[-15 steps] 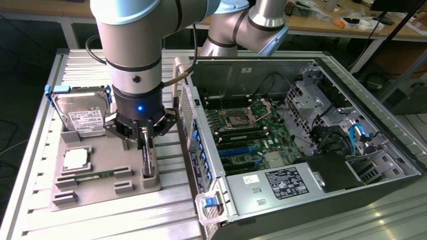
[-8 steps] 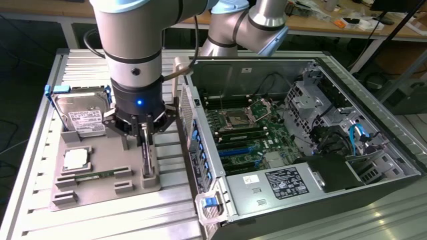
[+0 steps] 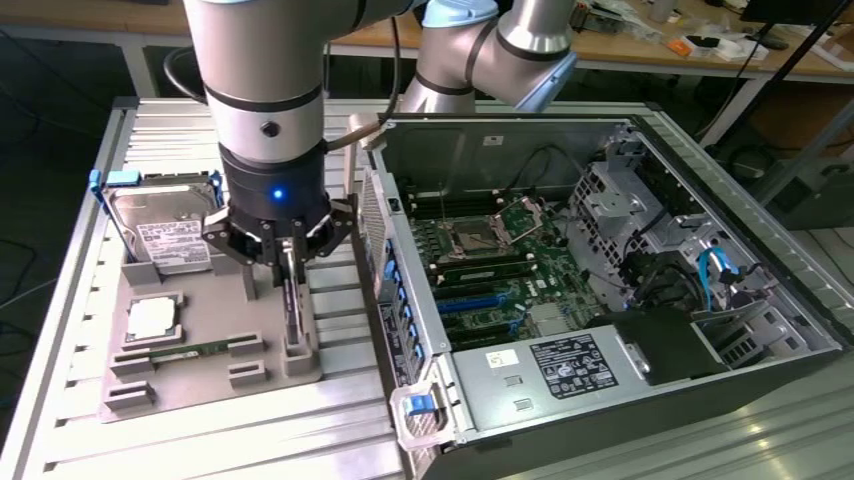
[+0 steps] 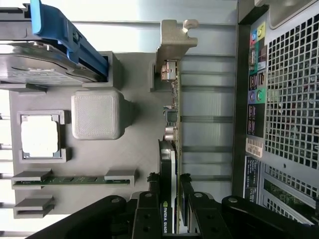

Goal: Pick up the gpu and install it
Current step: 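Pick up the gpu and move the gpu toward the slot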

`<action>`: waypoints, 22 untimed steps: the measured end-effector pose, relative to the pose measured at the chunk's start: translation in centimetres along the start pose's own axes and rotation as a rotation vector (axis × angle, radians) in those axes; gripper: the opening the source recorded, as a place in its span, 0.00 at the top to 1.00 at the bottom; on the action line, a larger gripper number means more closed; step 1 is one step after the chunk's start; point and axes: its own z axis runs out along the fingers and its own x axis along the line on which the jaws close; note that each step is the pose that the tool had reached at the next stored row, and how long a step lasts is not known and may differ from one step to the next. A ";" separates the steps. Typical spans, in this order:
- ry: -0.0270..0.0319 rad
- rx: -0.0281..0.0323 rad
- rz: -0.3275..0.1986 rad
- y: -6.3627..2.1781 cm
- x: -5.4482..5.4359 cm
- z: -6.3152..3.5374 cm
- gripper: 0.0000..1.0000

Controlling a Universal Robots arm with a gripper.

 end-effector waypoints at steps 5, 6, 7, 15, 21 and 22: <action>0.0001 0.0000 0.000 0.01 0.0 -1.07 0.73; 0.0001 0.0001 0.000 0.01 0.0 -1.26 0.73; 0.0000 0.0000 0.000 0.01 0.0 -1.48 0.73; 0.0000 0.0000 0.000 0.01 -0.1 -2.84 0.73; 0.0000 0.0000 0.000 0.02 -0.1 -4.11 0.73; 0.0000 0.0000 0.000 0.02 -0.1 -4.30 0.73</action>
